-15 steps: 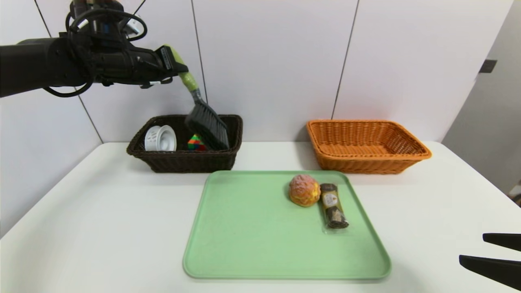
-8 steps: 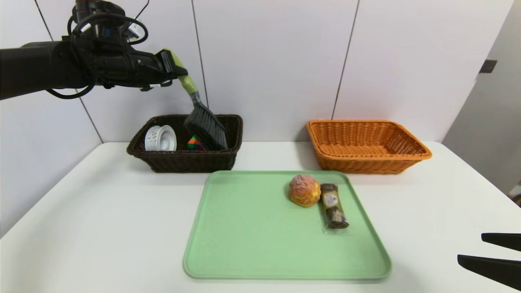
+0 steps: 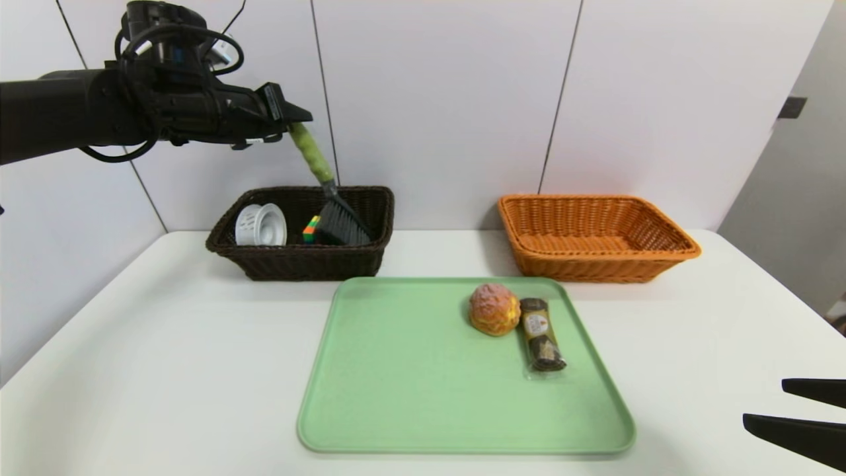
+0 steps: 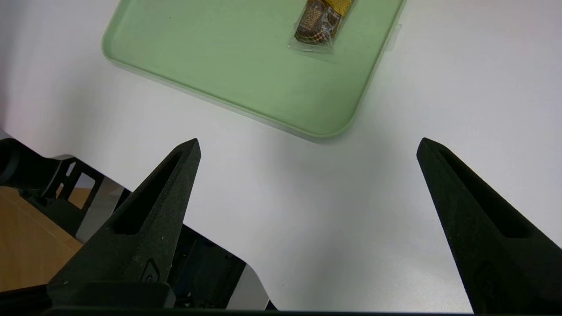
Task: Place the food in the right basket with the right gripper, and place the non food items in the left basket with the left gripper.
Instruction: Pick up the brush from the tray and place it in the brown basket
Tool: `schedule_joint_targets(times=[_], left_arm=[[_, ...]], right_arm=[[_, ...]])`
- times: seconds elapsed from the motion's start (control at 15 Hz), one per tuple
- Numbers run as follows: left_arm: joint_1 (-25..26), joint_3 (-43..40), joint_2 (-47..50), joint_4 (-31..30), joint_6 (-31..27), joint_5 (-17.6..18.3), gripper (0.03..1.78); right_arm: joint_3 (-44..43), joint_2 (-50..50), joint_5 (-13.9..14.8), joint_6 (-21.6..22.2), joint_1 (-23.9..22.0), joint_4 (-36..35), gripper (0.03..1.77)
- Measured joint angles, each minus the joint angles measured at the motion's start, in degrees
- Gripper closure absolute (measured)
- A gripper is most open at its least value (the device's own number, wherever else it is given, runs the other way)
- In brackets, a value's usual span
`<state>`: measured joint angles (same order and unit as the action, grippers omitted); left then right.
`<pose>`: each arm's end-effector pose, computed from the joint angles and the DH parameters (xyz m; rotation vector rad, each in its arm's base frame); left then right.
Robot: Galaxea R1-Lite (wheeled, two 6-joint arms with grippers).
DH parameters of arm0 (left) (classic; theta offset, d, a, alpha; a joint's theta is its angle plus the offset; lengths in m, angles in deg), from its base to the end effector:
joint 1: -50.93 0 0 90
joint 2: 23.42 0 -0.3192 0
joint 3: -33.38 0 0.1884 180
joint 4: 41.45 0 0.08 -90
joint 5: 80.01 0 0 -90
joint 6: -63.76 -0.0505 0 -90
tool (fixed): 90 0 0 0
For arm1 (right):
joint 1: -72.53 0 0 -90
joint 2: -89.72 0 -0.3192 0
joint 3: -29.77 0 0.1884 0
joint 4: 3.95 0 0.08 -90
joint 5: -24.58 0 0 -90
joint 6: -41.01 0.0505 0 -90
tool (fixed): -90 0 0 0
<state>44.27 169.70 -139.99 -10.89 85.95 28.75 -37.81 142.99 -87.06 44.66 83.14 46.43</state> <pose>0.4408 -0.0678 0.3252 -0.3998 0.2726 -0.4004 0.0892 0.0357 0.2277 0.1212 0.6521 0.5237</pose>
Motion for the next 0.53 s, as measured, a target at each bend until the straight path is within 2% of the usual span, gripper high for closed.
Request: schedule_joint_targets(times=[0.27,0.53], left_arm=[[0.3,0.0,0.1,-0.1,0.0,-0.2,0.63],[0.7,0.0,0.9,-0.1,0.0,-0.2,0.42]], right_arm=[[-0.1,0.0,0.0,0.0,0.0,0.0,0.1],[-0.1,0.0,0.0,0.0,0.0,0.0,0.1]])
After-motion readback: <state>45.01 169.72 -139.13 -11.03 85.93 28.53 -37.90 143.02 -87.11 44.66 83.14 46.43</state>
